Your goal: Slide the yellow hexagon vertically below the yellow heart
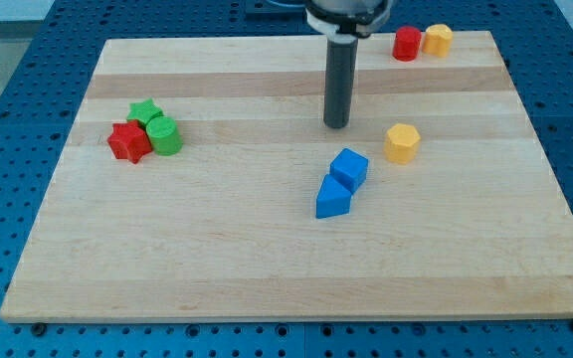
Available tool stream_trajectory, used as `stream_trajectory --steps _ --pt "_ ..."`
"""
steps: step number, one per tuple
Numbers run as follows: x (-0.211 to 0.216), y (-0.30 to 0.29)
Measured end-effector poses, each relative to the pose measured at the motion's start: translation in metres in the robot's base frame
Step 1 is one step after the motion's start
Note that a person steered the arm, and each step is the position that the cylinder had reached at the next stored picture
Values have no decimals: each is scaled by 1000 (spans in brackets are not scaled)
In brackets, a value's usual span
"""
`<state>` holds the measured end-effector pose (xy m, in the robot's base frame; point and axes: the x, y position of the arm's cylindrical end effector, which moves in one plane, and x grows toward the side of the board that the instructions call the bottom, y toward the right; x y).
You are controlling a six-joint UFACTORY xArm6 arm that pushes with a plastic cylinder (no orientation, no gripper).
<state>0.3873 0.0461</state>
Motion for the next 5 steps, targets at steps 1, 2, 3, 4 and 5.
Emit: stream_trajectory --steps 1,2,3,4,5 --pt "34 0" --pt "52 6" --pt "53 36" --pt "53 62" --pt "44 66"
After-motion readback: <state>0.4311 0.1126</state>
